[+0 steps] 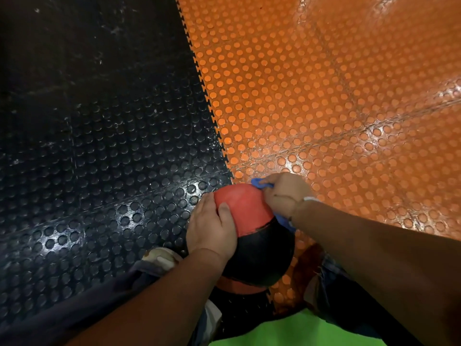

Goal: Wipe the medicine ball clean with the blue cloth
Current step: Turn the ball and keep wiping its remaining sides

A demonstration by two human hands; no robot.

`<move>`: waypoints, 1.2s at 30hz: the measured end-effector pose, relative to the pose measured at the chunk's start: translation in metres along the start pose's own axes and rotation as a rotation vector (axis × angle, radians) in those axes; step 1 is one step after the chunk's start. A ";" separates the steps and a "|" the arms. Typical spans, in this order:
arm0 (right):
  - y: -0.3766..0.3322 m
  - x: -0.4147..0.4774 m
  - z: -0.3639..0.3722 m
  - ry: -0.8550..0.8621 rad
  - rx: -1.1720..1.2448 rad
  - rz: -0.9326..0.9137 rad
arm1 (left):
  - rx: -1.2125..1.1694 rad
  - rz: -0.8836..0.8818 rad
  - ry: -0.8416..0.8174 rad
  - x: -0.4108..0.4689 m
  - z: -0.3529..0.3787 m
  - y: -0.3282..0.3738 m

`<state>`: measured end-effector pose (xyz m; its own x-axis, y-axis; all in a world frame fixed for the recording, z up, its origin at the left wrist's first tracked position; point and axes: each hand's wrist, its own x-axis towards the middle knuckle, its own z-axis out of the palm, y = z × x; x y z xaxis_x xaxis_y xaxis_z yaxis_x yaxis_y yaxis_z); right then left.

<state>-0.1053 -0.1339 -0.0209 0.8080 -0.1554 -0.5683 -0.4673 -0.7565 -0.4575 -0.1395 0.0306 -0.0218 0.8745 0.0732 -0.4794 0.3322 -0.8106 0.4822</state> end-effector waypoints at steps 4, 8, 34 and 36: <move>-0.011 -0.038 0.010 0.055 -0.099 -0.361 | 0.017 0.015 -0.009 -0.001 -0.007 -0.003; 0.009 -0.016 0.008 0.071 0.072 -0.229 | -0.015 0.049 -0.041 -0.001 -0.009 -0.009; 0.003 -0.033 0.011 0.239 -0.051 -0.582 | 0.113 0.209 -0.052 -0.006 0.000 0.004; 0.010 -0.034 0.010 0.254 -0.072 -0.754 | 0.084 0.218 -0.069 -0.006 -0.003 0.002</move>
<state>-0.1407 -0.1296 -0.0127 0.9582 0.2808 0.0539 0.2549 -0.7533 -0.6062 -0.1429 0.0304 -0.0156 0.8953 -0.1462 -0.4208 0.1050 -0.8487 0.5183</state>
